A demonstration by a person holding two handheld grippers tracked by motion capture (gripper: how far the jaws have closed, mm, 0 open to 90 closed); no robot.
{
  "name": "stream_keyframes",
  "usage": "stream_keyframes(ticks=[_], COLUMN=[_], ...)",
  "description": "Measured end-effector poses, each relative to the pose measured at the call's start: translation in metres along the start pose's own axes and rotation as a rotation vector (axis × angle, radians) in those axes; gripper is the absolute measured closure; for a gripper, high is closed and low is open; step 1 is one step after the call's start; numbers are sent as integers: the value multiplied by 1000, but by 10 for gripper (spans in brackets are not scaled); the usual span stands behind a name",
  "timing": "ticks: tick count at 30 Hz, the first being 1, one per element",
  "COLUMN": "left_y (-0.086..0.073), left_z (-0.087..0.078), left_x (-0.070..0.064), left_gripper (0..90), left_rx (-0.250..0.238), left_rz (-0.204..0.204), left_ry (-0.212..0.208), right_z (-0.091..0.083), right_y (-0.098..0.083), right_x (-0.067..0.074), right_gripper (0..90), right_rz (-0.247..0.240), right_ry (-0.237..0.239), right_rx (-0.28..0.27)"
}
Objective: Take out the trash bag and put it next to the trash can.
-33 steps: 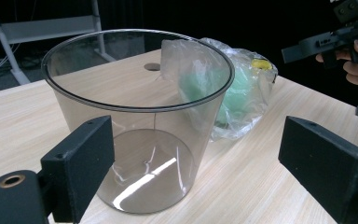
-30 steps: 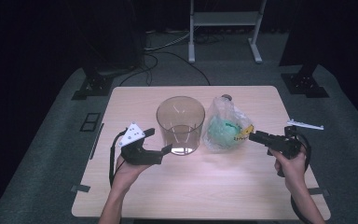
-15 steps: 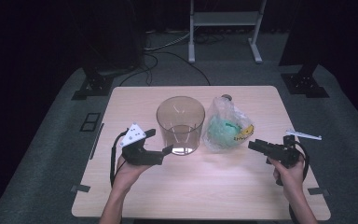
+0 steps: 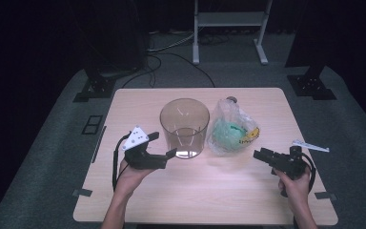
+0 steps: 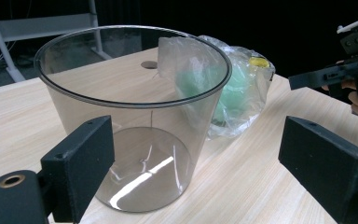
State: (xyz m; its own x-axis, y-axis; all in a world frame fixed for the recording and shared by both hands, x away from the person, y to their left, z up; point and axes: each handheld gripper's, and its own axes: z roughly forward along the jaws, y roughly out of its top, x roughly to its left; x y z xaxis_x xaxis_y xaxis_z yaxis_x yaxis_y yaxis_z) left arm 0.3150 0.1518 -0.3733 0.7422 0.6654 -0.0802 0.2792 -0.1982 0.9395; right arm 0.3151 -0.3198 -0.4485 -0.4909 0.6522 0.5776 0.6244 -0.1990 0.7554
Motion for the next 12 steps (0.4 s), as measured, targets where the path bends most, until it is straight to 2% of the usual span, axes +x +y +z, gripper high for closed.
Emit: stream_keyframes(ticks=[5,12], left_y=[0,0], left_z=[-1,-2], left_x=[-1,0], left_gripper=[93,93], left_rx=[-4,-9], left_rz=[2,0], left_ry=[-6,-8], right_z=[-5,-7], right_y=[-11,-20], right_x=[4,4], right_gripper=[385,384], right_rz=[-11,-2], right_ry=[-20,-30], right_rx=[-9,-31])
